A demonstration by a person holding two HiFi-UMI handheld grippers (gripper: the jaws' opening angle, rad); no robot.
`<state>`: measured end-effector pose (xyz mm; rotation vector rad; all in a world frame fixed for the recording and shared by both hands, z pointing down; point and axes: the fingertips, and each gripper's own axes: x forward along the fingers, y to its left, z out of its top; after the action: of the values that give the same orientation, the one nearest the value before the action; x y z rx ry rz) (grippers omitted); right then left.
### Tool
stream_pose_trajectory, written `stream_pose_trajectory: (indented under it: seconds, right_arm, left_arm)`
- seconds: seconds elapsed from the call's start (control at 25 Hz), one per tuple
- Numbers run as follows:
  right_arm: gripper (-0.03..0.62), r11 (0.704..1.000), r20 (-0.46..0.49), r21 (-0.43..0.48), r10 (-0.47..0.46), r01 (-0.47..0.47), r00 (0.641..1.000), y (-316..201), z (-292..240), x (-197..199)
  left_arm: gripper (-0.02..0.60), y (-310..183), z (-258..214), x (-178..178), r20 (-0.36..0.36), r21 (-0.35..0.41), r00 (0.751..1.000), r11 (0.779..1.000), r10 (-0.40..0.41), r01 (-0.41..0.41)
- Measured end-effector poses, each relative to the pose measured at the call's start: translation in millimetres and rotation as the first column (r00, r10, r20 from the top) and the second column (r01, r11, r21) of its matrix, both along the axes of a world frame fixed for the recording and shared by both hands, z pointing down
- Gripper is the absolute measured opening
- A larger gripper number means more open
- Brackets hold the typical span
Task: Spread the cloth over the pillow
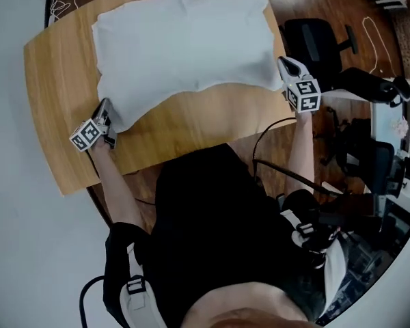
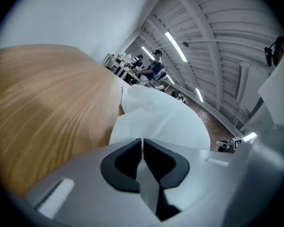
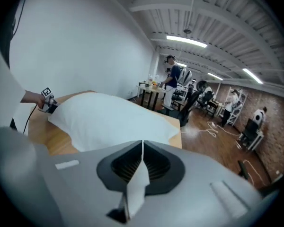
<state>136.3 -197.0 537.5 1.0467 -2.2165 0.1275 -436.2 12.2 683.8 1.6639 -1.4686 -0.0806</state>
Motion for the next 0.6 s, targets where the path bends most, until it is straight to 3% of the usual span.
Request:
stream_pose_trajectory:
  seconds: [0.08,0.16,0.28,0.4,0.44,0.52,0.6]
  right_arm:
    - [0.011,0.994,-0.018,-0.045,0.096,-0.097,0.995,43,18,35]
    - [0.011,0.983,-0.025,-0.096,0.156,-0.157,0.988,82,39,56]
    - [0.011,0.965,-0.074,-0.186,0.174,-0.185,0.982,135,73,81]
    - [0.017,0.947,-0.128,-0.253,0.171,-0.199,0.977,158,105,96]
    - [0.052,0.941,-0.138,-0.266,0.176,-0.208,0.975,159,112,100]
    - [0.227,0.942,-0.158,-0.267,0.166,-0.204,0.973,148,122,104]
    - [0.251,0.947,-0.209,-0.272,0.114,-0.170,0.971,123,135,106]
  left_arm:
    - [0.018,6,-24,-4,0.036,0.069,0.999,0.998,-0.017,0.015]
    - [0.016,17,-39,11,0.031,0.121,0.999,0.992,0.028,-0.031]
    - [0.012,31,-13,46,0.041,0.074,0.990,0.988,0.135,-0.137]
    - [0.000,34,3,44,0.115,0.012,0.984,0.990,0.137,-0.140]
    - [0.000,36,0,45,0.131,0.008,0.981,0.990,0.142,-0.144]
    - [0.000,41,-13,58,0.165,0.020,0.972,0.984,0.169,-0.175]
    - [0.000,38,-25,81,0.208,0.044,0.955,0.973,0.212,-0.226]
